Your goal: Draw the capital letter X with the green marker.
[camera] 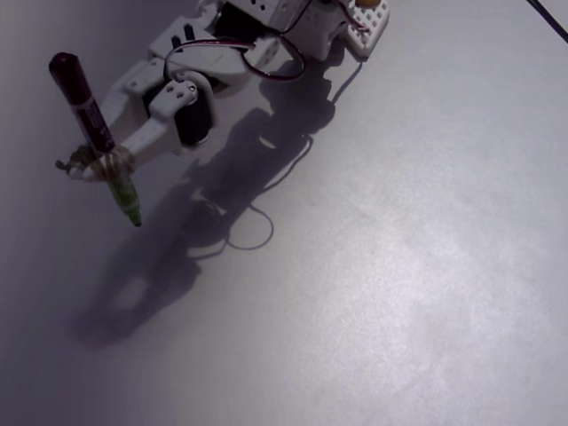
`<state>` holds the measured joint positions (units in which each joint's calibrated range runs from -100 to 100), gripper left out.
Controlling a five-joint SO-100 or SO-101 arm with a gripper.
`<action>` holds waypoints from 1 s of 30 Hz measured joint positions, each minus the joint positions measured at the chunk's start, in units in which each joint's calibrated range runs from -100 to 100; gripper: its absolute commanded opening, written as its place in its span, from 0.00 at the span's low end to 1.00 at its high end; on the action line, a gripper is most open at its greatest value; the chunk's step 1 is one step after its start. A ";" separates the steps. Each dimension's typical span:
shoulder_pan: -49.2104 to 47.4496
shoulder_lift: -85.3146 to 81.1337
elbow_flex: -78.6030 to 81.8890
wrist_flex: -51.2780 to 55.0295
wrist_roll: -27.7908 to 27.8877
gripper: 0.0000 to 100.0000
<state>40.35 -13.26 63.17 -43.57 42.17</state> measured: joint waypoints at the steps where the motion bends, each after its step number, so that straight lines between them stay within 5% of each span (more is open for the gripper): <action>1: 0.28 4.28 -0.17 -6.37 0.73 0.01; 5: -0.65 20.87 -4.99 -26.97 2.39 0.01; 8: 0.00 28.91 -7.52 -31.95 2.64 0.01; 30: -1.94 43.71 -12.07 -26.43 5.18 0.01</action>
<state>38.41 30.45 51.09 -70.00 47.35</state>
